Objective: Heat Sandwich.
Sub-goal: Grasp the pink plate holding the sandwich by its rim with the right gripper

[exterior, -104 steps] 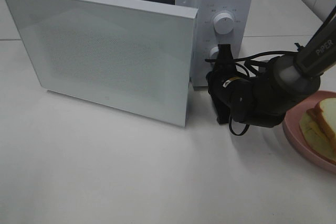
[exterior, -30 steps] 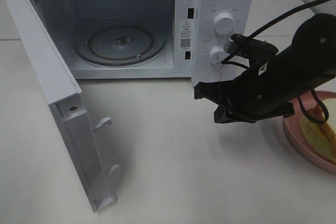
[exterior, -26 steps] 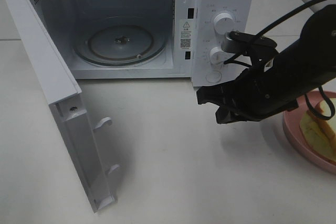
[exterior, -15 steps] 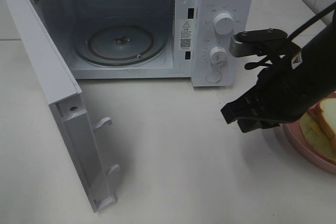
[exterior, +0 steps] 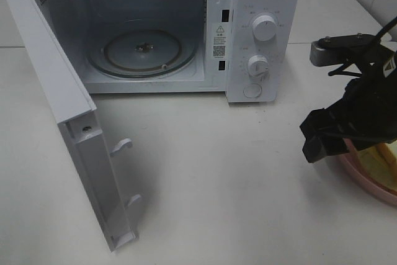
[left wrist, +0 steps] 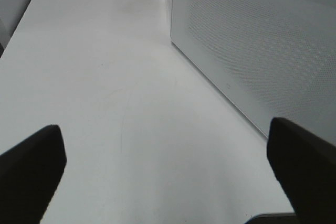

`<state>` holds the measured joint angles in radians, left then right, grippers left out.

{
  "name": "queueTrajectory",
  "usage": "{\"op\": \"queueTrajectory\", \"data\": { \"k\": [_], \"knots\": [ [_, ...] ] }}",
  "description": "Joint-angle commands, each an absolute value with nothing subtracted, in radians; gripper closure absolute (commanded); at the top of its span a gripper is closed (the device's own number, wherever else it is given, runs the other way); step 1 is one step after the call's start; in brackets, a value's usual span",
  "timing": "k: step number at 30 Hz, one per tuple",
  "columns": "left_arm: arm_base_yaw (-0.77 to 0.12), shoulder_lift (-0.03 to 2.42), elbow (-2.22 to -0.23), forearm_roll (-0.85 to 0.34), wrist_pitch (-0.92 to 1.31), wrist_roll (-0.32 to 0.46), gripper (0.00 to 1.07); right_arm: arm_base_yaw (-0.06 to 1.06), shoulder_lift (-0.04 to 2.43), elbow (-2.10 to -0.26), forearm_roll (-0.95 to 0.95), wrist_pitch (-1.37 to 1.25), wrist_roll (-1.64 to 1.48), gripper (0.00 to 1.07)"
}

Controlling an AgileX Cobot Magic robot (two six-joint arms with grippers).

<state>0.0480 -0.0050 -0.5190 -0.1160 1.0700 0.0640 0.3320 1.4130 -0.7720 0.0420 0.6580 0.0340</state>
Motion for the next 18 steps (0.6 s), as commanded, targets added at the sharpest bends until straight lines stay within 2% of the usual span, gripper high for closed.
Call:
{"op": "queueTrajectory", "data": {
  "k": [1,7,18],
  "knots": [
    [0.044,-0.028,-0.517,-0.117,1.072,0.062,0.07,0.325,1.404,-0.773,-0.03,0.671,0.064,0.11],
    [0.044,-0.028,-0.517,-0.117,1.072,0.062,0.07,0.325,1.453,-0.774,-0.168,0.673,0.185,0.12],
    [0.044,-0.028,-0.517,-0.117,1.072,0.062,0.07,0.302,1.578,-0.84,-0.213,0.671,0.222,0.15]
  ]
}}
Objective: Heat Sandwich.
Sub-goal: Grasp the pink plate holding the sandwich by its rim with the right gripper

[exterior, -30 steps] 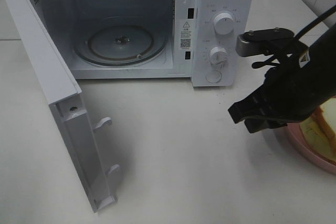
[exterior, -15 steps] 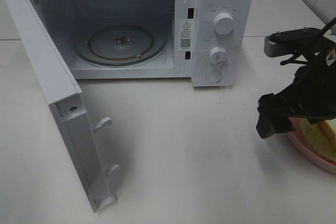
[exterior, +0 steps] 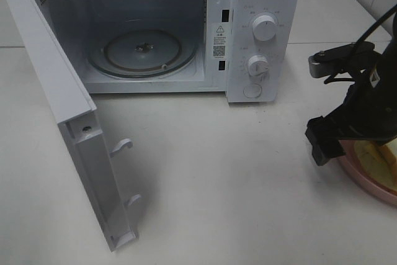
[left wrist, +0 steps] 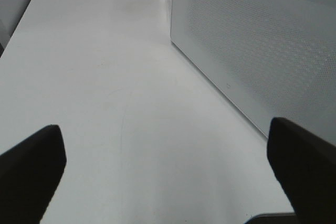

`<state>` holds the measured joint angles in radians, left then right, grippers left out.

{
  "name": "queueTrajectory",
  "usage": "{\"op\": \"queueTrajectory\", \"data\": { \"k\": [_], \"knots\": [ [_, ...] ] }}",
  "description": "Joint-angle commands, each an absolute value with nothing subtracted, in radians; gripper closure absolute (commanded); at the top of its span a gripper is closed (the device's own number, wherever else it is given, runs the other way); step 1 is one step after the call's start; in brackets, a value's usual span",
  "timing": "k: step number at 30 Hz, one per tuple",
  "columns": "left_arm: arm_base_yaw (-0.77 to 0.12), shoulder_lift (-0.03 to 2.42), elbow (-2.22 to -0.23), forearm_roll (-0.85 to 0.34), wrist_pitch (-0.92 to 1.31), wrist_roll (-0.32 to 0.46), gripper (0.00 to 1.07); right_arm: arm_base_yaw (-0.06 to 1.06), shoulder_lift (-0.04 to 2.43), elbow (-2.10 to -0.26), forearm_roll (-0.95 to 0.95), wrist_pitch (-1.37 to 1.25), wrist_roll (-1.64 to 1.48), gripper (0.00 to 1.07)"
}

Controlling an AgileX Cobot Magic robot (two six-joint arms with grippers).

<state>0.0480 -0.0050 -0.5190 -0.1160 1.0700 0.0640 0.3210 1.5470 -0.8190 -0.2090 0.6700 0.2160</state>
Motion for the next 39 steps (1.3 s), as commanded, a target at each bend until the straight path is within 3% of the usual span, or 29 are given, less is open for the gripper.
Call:
{"op": "queueTrajectory", "data": {
  "k": [1,11,32,36,39],
  "knots": [
    [0.044,-0.028,-0.517,-0.117,1.072,0.062,0.07,0.295,1.592,-0.844,-0.213,0.671,0.222,0.16],
    [0.044,-0.028,-0.517,-0.117,1.072,0.062,0.07,0.218,1.695,-0.882,-0.21,0.654,0.188,0.18],
    [0.044,-0.028,-0.517,-0.117,1.072,0.062,0.07,0.217,1.875,-0.882,-0.187,0.588,0.146,0.23],
    [0.044,-0.028,-0.517,-0.117,1.072,0.062,0.07,0.217,1.875,-0.882,-0.188,0.588,0.146,0.32],
    [0.044,-0.028,-0.517,-0.117,1.072,0.062,0.07,0.217,1.875,-0.882,-0.188,0.595,0.151,0.53]
  ]
}}
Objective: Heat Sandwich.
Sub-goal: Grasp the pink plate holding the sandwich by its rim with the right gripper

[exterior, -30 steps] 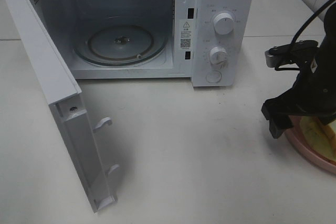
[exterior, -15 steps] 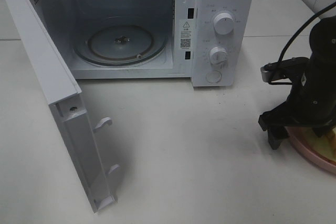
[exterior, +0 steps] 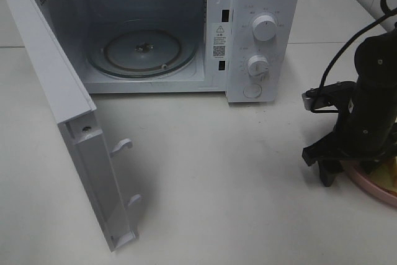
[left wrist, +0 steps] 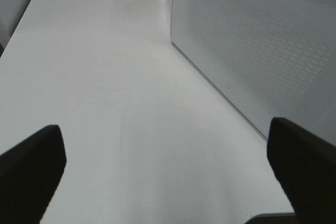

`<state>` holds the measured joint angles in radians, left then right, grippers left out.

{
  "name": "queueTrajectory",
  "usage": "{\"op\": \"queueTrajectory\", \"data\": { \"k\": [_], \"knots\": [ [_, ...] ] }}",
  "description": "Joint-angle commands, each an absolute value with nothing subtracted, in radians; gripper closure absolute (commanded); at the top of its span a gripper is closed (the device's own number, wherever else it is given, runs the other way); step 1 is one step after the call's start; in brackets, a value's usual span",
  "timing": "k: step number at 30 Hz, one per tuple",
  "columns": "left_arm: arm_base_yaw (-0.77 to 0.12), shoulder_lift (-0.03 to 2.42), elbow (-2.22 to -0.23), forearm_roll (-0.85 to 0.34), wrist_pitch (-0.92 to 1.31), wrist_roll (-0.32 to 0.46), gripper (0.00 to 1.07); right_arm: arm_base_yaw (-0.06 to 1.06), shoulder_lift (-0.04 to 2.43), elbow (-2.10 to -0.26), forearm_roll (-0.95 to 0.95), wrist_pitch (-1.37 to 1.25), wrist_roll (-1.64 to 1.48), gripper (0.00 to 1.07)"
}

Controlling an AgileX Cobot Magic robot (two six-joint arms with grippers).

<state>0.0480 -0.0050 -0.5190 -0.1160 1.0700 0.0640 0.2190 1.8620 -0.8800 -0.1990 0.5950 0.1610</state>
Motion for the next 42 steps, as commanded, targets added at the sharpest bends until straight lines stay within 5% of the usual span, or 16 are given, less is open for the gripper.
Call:
{"op": "queueTrajectory", "data": {
  "k": [1,2,5,6,7,8,42],
  "knots": [
    [0.044,-0.028,-0.517,-0.117,1.072,0.062,0.07,0.217,1.875,-0.882,-0.188,0.596,0.155,0.58],
    [0.044,-0.028,-0.517,-0.117,1.072,0.062,0.07,0.217,1.875,-0.882,-0.188,0.596,0.155,0.58],
    [0.044,-0.028,-0.517,-0.117,1.072,0.062,0.07,0.217,1.875,-0.882,-0.195,0.598,0.178,0.91],
    [0.044,-0.028,-0.517,-0.117,1.072,0.062,0.07,0.217,1.875,-0.882,-0.195,0.598,0.178,0.91],
    [0.044,-0.028,-0.517,-0.117,1.072,0.062,0.07,0.217,1.875,-0.882,-0.198,0.601,0.177,1.05],
    [0.044,-0.028,-0.517,-0.117,1.072,0.062,0.07,0.217,1.875,-0.882,-0.2,0.601,0.177,1.07],
    [0.044,-0.028,-0.517,-0.117,1.072,0.062,0.07,0.224,1.802,-0.881,-0.332,0.761,0.225,1.07]
  ]
}}
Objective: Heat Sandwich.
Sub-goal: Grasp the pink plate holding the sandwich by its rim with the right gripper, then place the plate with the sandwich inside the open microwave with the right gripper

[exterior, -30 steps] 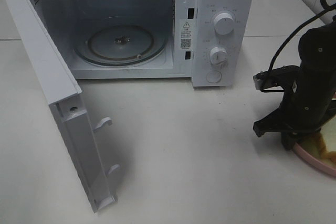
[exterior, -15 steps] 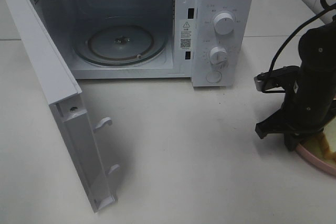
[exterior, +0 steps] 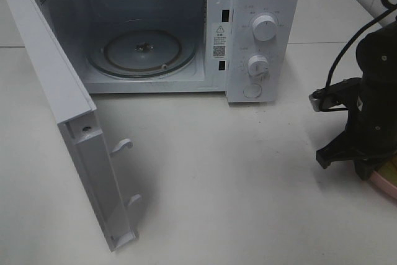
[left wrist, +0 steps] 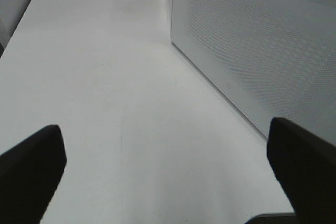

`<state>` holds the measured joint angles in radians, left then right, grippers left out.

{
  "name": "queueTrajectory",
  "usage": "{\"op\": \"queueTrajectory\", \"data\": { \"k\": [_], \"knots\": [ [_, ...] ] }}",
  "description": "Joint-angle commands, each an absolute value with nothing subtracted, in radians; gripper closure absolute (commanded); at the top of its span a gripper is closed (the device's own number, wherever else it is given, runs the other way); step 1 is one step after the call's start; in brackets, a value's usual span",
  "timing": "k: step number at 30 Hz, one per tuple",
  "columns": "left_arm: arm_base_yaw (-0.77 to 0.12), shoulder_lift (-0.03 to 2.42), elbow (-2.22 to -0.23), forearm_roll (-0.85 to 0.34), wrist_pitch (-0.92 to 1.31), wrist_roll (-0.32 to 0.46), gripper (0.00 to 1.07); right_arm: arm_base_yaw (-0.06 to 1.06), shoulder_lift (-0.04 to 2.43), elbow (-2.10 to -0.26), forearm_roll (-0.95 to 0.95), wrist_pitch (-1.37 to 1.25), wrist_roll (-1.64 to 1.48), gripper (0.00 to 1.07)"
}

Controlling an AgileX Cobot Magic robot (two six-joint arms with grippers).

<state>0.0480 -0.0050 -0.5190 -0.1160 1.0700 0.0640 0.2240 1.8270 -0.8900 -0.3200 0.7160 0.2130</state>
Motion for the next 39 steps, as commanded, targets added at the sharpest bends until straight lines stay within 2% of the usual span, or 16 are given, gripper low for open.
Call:
{"op": "queueTrajectory", "data": {
  "k": [1,21,33,39],
  "knots": [
    [0.044,-0.028,-0.517,-0.117,1.072,0.062,0.07,0.224,1.797,-0.881,-0.338,0.77,0.229,1.07],
    [0.044,-0.028,-0.517,-0.117,1.072,0.062,0.07,0.381,1.747,-0.867,-0.4,0.92,0.267,1.07],
    [0.044,-0.028,-0.517,-0.117,1.072,0.062,0.07,0.466,1.568,-0.747,-0.391,0.915,0.277,1.07],
    [0.044,-0.028,-0.517,-0.117,1.072,0.062,0.07,0.552,1.497,-0.728,-0.389,0.952,0.278,1.07]
  ]
}}
